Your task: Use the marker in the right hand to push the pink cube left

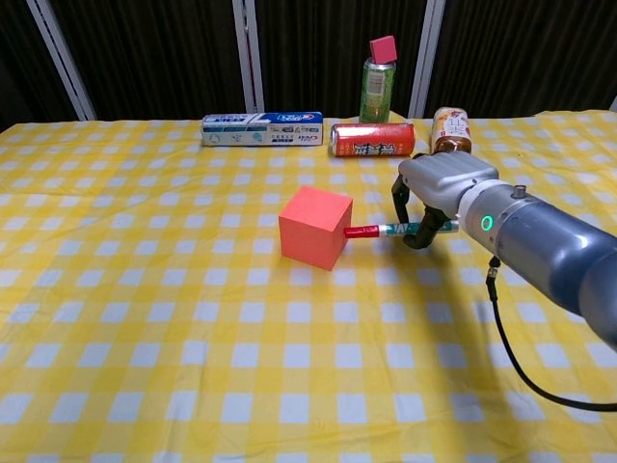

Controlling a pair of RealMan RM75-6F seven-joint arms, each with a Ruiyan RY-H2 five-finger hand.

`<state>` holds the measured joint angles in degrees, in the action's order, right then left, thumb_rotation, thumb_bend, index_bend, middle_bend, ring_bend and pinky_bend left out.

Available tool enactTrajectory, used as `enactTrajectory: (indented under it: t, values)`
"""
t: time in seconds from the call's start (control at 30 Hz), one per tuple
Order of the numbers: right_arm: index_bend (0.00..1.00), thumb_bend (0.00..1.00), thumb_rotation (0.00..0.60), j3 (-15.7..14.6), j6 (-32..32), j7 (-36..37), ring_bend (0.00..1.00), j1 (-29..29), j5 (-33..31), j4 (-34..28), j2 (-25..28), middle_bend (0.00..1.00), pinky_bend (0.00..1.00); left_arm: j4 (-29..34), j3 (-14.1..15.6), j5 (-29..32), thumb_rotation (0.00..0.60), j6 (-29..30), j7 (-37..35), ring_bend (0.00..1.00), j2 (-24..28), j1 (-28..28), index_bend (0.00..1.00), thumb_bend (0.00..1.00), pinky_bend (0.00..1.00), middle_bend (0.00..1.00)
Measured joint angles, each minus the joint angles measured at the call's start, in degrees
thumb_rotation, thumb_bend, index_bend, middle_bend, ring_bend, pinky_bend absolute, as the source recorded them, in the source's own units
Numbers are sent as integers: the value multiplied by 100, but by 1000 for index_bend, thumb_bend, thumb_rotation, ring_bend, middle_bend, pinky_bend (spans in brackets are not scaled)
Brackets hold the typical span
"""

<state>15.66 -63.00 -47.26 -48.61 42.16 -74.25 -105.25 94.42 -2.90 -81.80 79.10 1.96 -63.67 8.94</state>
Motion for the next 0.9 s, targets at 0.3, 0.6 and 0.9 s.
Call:
enactTrajectory:
  t: [0.3, 0.6, 0.9]
  values:
    - [743, 452, 600, 96, 77, -41, 14, -195, -32, 283, -278, 307, 61, 26, -7, -9, 600, 8, -58, 0, 16, 1, 62, 0, 27, 0]
    - [743, 453, 600, 103, 53, -90, 17, -262, 23, 339, -337, 307, 60, 28, -9, 19, 600, -22, -83, 0, 30, 7, 62, 0, 27, 0]
    - [743, 453, 600, 60, -105, -161, 16, -102, -73, 206, -158, 307, 61, 46, -10, 26, 600, -14, -76, 0, 29, 2, 62, 0, 27, 0]
